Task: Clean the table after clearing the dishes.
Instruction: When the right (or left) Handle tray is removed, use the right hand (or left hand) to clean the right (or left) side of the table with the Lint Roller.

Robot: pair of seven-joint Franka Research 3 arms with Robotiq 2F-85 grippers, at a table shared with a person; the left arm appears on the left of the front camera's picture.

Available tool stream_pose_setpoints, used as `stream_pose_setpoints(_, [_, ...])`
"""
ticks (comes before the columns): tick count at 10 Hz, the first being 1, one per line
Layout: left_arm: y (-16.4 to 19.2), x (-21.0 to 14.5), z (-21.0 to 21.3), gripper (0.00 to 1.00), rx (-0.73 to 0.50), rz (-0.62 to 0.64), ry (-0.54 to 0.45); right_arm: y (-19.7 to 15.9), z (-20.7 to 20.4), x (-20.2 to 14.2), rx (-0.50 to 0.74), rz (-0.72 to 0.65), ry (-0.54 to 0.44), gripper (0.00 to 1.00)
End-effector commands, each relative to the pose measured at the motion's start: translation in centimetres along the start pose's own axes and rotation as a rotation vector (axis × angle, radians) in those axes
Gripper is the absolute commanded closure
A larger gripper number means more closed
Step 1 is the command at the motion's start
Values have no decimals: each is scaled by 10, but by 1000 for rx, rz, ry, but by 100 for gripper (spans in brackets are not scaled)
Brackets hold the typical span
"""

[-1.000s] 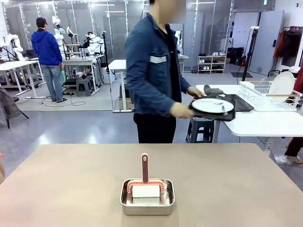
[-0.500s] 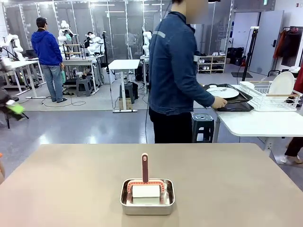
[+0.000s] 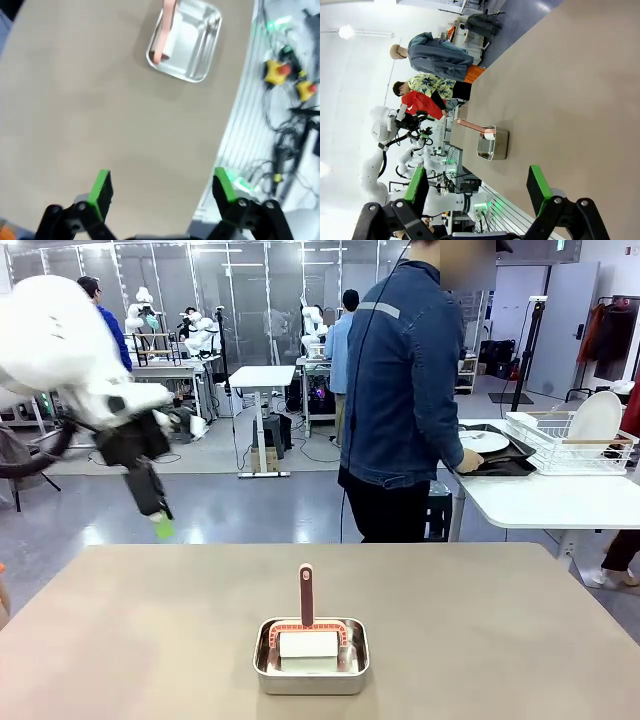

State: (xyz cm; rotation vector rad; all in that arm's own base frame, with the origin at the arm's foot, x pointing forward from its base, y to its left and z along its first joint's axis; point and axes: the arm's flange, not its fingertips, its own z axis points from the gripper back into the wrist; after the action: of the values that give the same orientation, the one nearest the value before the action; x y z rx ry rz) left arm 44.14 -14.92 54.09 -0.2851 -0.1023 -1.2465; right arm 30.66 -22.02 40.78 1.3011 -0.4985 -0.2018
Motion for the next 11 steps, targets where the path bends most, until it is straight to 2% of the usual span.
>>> stream_pose_setpoints(1, [4,18,-26,0,55,-33,74,3,0,0,6,8,-4,0])
stream_pose_setpoints(2, [-1,30,-42,0,54,-64,104,3,0,0,6,8,-4,0])
stream_pose_setpoints(3, [-5,37,-47,0,57,-75,82,3,0,0,6,8,-4,0])
stream_pose_setpoints(4, [-9,32,-40,0,-17,-114,80,3,0,0,6,8,-4,0])
stream_pose_setpoints(5, [-6,43,-50,0,24,-83,94,3,0,0,6,8,-4,0])
stream_pose_setpoints(9, [-6,43,-50,0,24,-83,94,3,0,0,6,8,-4,0])
stream_pose_setpoints(10, [-5,44,-52,0,16,-91,96,3,0,0,6,8,-4,0])
stream_pose_setpoints(11, [-7,62,-57,0,21,-145,102,3,0,0,6,8,-4,0])
